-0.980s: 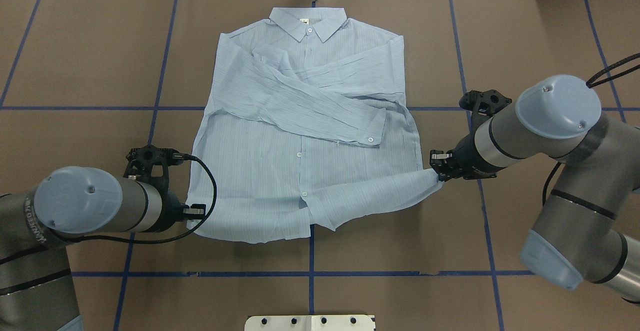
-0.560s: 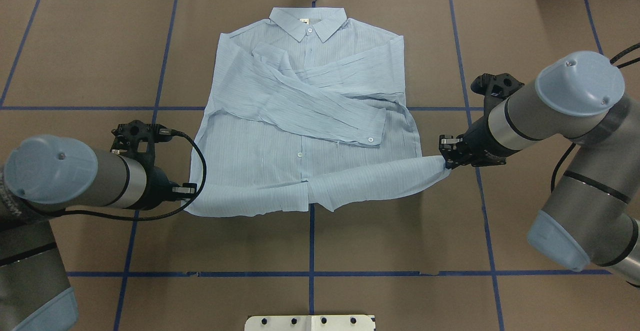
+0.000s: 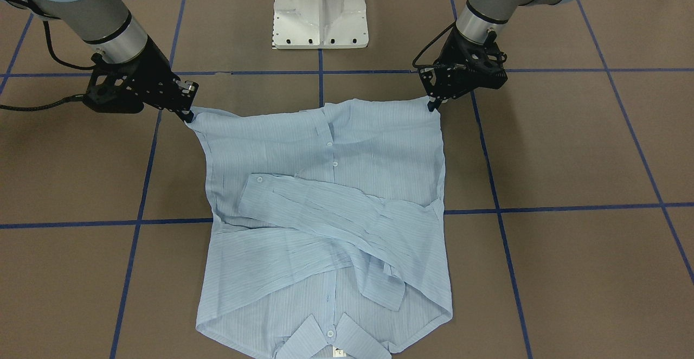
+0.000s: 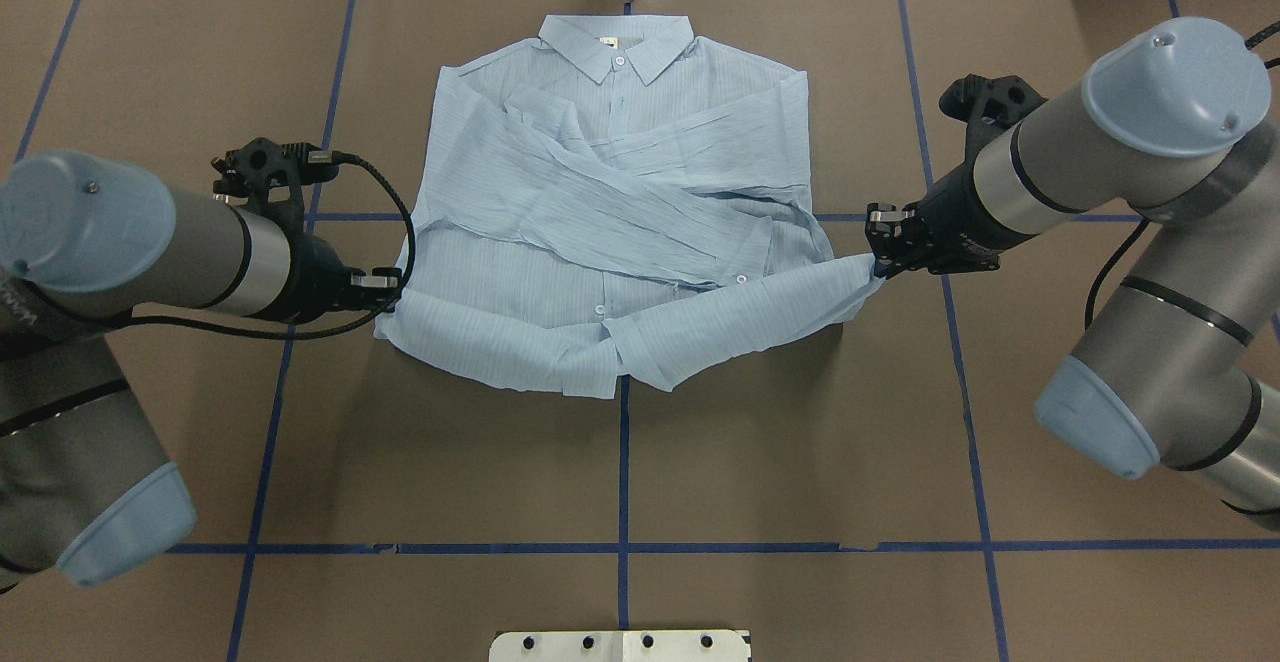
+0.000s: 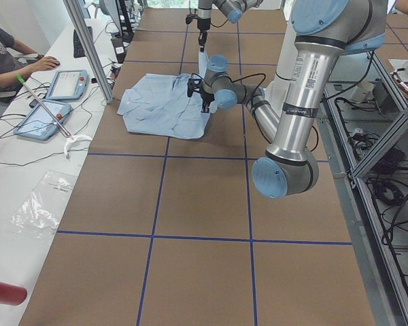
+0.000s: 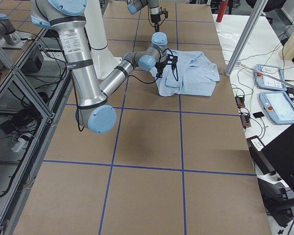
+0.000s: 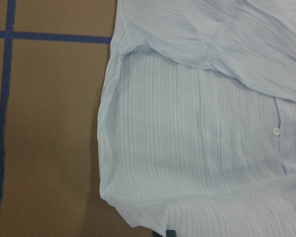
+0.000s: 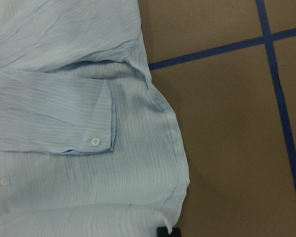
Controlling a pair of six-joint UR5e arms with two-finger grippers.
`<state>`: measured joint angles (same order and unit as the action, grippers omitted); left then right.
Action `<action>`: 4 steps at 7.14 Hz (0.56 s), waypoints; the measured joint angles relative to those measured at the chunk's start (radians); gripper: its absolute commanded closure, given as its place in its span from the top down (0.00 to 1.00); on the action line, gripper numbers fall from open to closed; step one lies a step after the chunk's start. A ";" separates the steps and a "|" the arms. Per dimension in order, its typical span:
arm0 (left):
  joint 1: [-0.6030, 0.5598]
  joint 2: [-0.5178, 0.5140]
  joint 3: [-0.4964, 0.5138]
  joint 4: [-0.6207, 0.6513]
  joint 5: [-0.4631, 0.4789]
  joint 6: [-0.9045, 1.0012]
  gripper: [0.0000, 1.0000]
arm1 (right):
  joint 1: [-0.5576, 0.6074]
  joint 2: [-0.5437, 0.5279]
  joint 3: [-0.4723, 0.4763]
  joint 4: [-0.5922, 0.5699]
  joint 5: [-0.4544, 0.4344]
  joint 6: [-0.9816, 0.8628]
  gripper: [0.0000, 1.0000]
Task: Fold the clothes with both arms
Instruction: 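Carry the hem with both grippers over the shirt toward the collar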
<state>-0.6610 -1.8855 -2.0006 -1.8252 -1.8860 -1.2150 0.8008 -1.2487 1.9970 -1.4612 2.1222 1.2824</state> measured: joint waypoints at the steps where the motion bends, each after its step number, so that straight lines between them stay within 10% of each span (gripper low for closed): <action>1: -0.051 -0.055 0.067 -0.010 -0.001 0.000 0.00 | 0.029 0.042 -0.036 0.000 0.012 0.000 0.00; 4: -0.180 -0.149 0.294 -0.166 -0.047 0.005 0.00 | 0.102 0.156 -0.189 0.003 0.020 -0.036 0.00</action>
<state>-0.8412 -2.0349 -1.7069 -1.9910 -1.9331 -1.2104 0.9032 -1.0926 1.8084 -1.4586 2.1422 1.2460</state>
